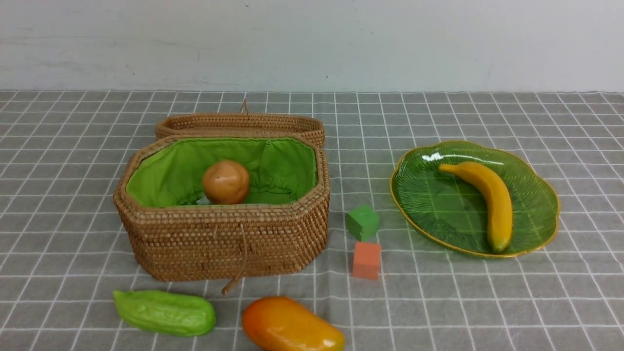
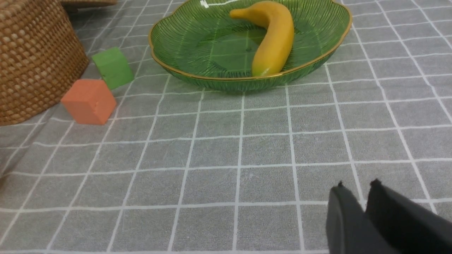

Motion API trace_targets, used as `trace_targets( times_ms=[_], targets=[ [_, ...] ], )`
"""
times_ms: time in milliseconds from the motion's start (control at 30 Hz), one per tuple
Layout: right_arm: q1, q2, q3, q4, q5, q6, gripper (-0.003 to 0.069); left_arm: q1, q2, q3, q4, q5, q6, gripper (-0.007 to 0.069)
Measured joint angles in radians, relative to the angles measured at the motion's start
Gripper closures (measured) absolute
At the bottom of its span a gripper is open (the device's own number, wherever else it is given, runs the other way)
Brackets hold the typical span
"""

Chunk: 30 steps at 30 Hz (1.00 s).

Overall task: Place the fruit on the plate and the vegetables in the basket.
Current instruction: Use the left arm to grab an eggplant and put it into the left basket

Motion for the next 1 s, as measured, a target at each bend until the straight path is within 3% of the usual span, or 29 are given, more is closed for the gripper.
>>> trace_targets(
  times_ms=[767,833,1000],
  targets=[
    [0.0,0.0,0.0,0.0,0.0,0.0,0.0529,0.0,0.0,0.0,0.0,-0.008,0.0,0.0386],
    [0.0,0.0,0.0,0.0,0.0,0.0,0.0526,0.0,0.0,0.0,0.0,-0.032,-0.006,0.0386],
    [0.0,0.0,0.0,0.0,0.0,0.0,0.0519,0.0,0.0,0.001,-0.082,-0.285,-0.145,0.0386]
  ],
)
